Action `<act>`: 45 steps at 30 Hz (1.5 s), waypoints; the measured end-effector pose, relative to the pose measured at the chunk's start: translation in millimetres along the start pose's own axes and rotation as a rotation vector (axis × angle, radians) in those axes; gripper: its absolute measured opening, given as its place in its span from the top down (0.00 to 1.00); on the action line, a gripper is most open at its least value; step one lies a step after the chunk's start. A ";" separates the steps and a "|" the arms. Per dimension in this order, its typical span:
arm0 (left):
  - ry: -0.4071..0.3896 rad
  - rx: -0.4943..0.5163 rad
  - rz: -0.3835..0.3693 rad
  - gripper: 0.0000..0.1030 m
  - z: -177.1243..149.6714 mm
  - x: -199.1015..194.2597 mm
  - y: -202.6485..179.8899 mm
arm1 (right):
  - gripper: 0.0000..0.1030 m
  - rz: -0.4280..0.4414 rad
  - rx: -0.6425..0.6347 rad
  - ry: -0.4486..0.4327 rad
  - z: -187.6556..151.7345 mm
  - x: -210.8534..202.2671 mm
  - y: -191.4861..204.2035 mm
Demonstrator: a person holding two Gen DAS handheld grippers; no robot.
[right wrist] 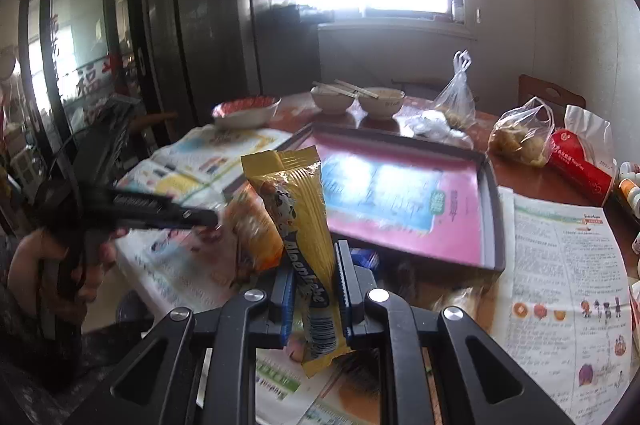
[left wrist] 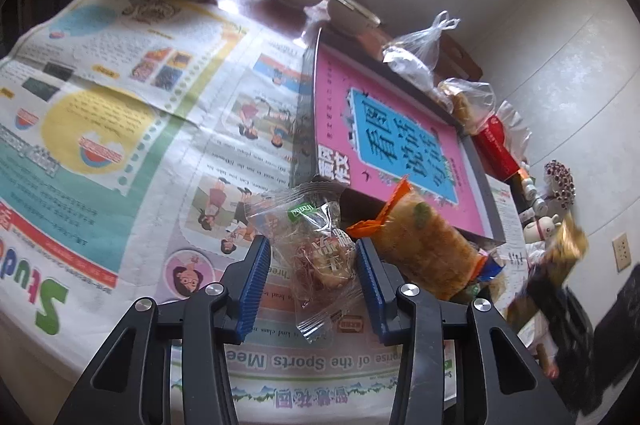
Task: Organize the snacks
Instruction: 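Carry the pastry bag into the tray with the left tool while the right tool sets the Alpenliebe packet there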
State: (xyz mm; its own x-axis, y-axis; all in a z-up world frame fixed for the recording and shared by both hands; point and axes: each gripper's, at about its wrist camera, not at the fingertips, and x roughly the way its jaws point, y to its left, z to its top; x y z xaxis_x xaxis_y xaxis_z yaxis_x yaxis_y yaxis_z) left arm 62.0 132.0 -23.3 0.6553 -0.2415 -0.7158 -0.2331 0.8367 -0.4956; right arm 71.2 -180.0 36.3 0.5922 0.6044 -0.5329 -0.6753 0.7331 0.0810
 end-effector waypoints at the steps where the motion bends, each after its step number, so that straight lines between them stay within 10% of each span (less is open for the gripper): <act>1: -0.014 0.000 0.002 0.56 0.9 -4.5 0.0 | 0.82 0.000 0.007 -0.009 3.9 -0.3 -4.0; 19: -0.149 0.091 0.024 0.56 61.4 -5.7 -36.2 | 0.82 -0.058 0.178 -0.033 34.7 27.0 -71.8; 45: -0.058 0.201 0.085 0.56 67.3 65.0 -68.6 | 0.82 -0.114 0.349 0.049 20.4 72.9 -129.4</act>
State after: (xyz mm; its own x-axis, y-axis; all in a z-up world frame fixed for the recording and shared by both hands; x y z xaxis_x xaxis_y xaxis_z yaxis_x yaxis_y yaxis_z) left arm 168.9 92.1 -2.7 0.6808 -0.1418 -0.7186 -0.1454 0.9354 -0.3224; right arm 210.7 -224.5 4.1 0.6276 0.5035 -0.5939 -0.4111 0.8621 0.2964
